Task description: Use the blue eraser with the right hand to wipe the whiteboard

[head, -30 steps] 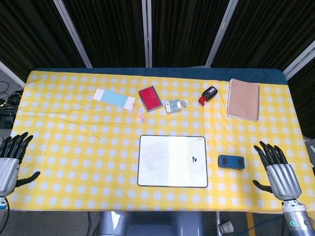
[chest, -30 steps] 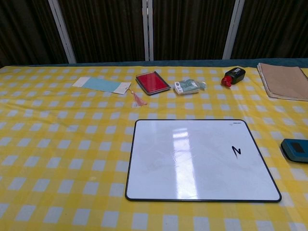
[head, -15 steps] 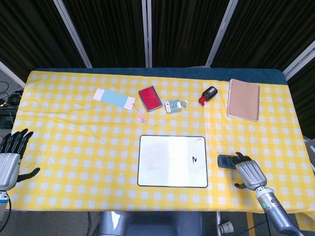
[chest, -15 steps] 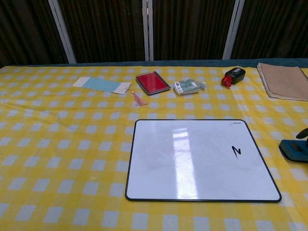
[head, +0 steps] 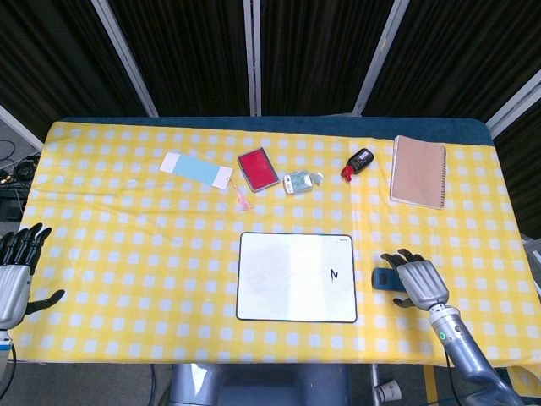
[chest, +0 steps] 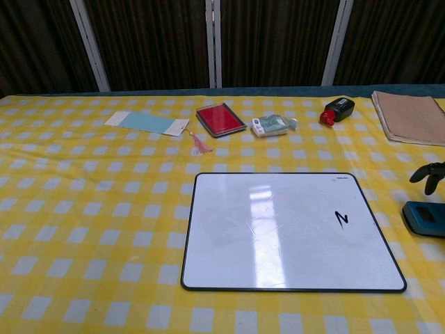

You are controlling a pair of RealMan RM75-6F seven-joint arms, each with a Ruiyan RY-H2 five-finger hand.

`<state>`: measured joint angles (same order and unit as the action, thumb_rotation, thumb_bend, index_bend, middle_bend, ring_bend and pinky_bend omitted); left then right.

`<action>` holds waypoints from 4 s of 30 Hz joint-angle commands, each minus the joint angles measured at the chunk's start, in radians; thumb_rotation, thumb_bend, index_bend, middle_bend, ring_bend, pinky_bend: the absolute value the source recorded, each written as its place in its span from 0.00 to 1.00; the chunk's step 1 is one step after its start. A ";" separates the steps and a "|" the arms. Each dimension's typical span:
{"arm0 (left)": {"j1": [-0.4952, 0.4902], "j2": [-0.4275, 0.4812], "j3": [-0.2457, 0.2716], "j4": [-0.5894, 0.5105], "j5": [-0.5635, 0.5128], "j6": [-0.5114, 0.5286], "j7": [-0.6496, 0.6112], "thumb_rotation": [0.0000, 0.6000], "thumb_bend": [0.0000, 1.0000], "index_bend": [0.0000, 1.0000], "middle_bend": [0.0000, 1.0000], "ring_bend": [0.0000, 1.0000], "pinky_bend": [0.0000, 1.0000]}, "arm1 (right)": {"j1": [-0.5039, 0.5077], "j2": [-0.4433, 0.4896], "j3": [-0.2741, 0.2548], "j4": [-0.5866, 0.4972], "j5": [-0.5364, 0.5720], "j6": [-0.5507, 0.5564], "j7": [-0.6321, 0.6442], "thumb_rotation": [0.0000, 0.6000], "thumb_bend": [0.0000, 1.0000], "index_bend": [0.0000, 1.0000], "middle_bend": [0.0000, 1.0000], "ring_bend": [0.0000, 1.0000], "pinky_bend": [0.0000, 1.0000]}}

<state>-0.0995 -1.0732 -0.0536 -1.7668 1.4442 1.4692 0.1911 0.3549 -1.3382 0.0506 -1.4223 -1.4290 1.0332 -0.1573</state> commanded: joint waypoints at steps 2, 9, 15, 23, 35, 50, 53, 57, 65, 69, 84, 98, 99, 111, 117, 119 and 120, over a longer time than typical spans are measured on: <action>-0.002 0.000 -0.001 0.001 -0.001 -0.002 -0.001 1.00 0.00 0.00 0.00 0.00 0.00 | 0.008 0.004 -0.003 -0.009 0.006 -0.001 -0.027 1.00 0.00 0.23 0.31 0.17 0.32; -0.002 0.004 0.000 0.001 0.005 -0.002 -0.012 1.00 0.00 0.00 0.00 0.00 0.00 | 0.020 -0.053 -0.010 0.060 0.015 -0.005 -0.041 1.00 0.00 0.27 0.35 0.21 0.36; -0.004 0.005 0.000 0.001 0.006 -0.003 -0.016 1.00 0.00 0.00 0.00 0.00 0.00 | 0.018 -0.085 -0.012 0.101 0.002 0.026 -0.027 1.00 0.11 0.39 0.47 0.34 0.50; -0.008 0.004 -0.002 0.003 -0.002 -0.011 -0.014 1.00 0.00 0.00 0.00 0.00 0.00 | 0.027 -0.073 -0.013 0.058 -0.073 0.097 0.028 1.00 0.28 0.52 0.59 0.46 0.62; -0.028 -0.004 -0.022 0.018 -0.061 -0.050 -0.007 1.00 0.00 0.00 0.00 0.00 0.00 | 0.235 -0.111 0.079 -0.065 -0.012 -0.125 -0.171 1.00 0.35 0.52 0.59 0.46 0.63; -0.039 -0.010 -0.024 0.026 -0.089 -0.073 -0.005 1.00 0.00 0.00 0.00 0.00 0.00 | 0.348 -0.211 0.120 -0.025 0.241 -0.224 -0.410 1.00 0.43 0.55 0.60 0.48 0.65; -0.036 -0.008 -0.021 0.023 -0.082 -0.068 -0.008 1.00 0.00 0.00 0.00 0.00 0.00 | 0.351 -0.212 0.111 -0.014 0.256 -0.222 -0.420 1.00 0.44 0.56 0.61 0.48 0.65; -0.032 -0.002 -0.018 0.018 -0.072 -0.059 -0.020 1.00 0.00 0.00 0.00 0.00 0.00 | 0.350 -0.206 0.085 -0.014 0.275 -0.222 -0.425 1.00 0.46 0.57 0.62 0.50 0.68; -0.028 0.009 -0.014 0.016 -0.061 -0.052 -0.039 1.00 0.00 0.00 0.00 0.00 0.00 | 0.336 -0.142 0.006 -0.119 0.226 -0.248 -0.368 1.00 0.52 0.63 0.67 0.55 0.74; -0.027 0.010 -0.014 0.016 -0.060 -0.051 -0.040 1.00 0.00 0.00 0.00 0.00 0.00 | 0.332 -0.098 -0.033 -0.187 0.184 -0.255 -0.349 1.00 0.54 0.63 0.67 0.56 0.74; -0.029 0.010 -0.014 0.016 -0.062 -0.051 -0.039 1.00 0.00 0.00 0.00 0.00 0.00 | 0.345 -0.145 -0.009 -0.013 0.171 -0.186 -0.374 1.00 0.55 0.64 0.68 0.56 0.74; -0.031 0.008 -0.012 0.012 -0.058 -0.052 -0.031 1.00 0.00 0.00 0.00 0.00 0.00 | 0.354 -0.124 -0.016 -0.014 0.204 -0.179 -0.444 1.00 0.58 0.65 0.69 0.57 0.75; -0.031 0.008 -0.011 0.011 -0.058 -0.052 -0.031 1.00 0.00 0.00 0.00 0.00 0.00 | 0.354 -0.115 -0.023 -0.034 0.204 -0.183 -0.450 1.00 0.59 0.65 0.69 0.57 0.75; -0.032 0.007 -0.010 0.010 -0.059 -0.053 -0.027 1.00 0.00 0.00 0.00 0.00 0.00 | 0.360 -0.032 -0.110 -0.230 0.158 -0.214 -0.524 1.00 0.65 0.66 0.70 0.57 0.75; -0.030 0.009 -0.009 0.010 -0.055 -0.050 -0.030 1.00 0.00 0.00 0.00 0.00 0.00 | 0.359 -0.059 -0.092 -0.180 0.176 -0.190 -0.527 1.00 0.65 0.66 0.70 0.57 0.75; -0.031 0.009 -0.009 0.011 -0.057 -0.052 -0.032 1.00 0.00 0.00 0.00 0.00 0.00 | 0.360 -0.074 -0.079 -0.140 0.189 -0.180 -0.529 1.00 0.65 0.66 0.70 0.57 0.75; -0.031 0.010 -0.010 0.011 -0.057 -0.053 -0.033 1.00 0.00 0.00 0.00 0.00 0.00 | 0.361 -0.081 -0.074 -0.122 0.195 -0.176 -0.533 1.00 0.65 0.66 0.70 0.57 0.75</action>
<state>-0.1305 -1.0637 -0.0630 -1.7559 1.3873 1.4168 0.1586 0.7145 -1.4019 -0.0374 -1.5776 -1.2487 0.8453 -0.6863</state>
